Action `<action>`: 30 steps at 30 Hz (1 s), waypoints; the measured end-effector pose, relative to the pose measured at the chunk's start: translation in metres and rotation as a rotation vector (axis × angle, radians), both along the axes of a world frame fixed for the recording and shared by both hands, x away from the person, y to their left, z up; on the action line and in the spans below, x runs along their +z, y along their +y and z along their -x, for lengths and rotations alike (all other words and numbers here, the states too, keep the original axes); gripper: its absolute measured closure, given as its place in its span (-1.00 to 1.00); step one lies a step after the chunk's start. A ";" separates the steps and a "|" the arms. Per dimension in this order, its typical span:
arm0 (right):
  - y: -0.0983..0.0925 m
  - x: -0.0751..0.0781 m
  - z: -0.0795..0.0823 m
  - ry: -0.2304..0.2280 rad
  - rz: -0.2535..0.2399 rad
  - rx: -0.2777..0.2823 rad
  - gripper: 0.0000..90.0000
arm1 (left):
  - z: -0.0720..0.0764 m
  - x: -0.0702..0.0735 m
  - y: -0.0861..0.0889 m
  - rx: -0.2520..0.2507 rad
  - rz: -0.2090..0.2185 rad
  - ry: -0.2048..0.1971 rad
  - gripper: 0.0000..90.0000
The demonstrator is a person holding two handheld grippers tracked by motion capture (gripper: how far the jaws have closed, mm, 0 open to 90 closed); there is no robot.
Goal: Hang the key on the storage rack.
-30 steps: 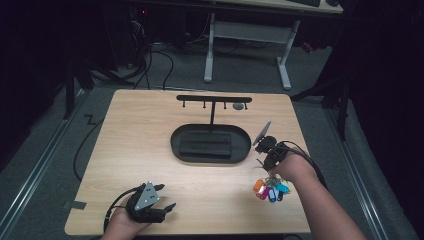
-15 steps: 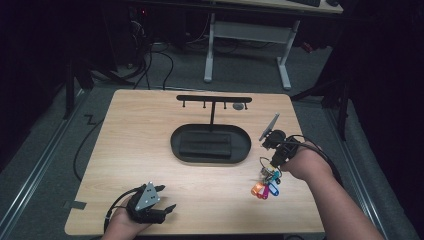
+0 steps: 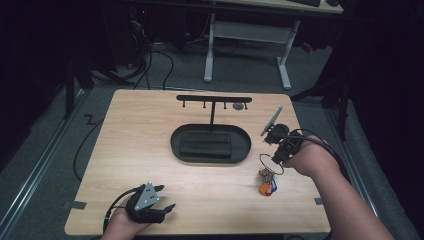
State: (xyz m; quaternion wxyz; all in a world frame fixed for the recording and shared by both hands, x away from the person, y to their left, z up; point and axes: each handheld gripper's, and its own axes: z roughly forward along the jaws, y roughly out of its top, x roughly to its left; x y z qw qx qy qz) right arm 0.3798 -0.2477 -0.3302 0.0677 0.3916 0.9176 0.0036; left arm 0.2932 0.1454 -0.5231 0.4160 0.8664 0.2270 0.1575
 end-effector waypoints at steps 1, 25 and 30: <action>0.000 0.007 0.000 -0.002 -0.011 -0.004 0.95 | 0.000 0.000 0.000 -0.004 0.008 0.005 -0.36; 0.009 0.042 -0.014 -0.037 -0.025 -0.006 0.96 | -0.002 0.001 0.001 0.002 0.026 0.003 -0.40; 0.011 0.047 -0.025 -0.042 -0.039 -0.014 0.96 | -0.002 0.001 0.002 -0.001 0.024 0.004 -0.40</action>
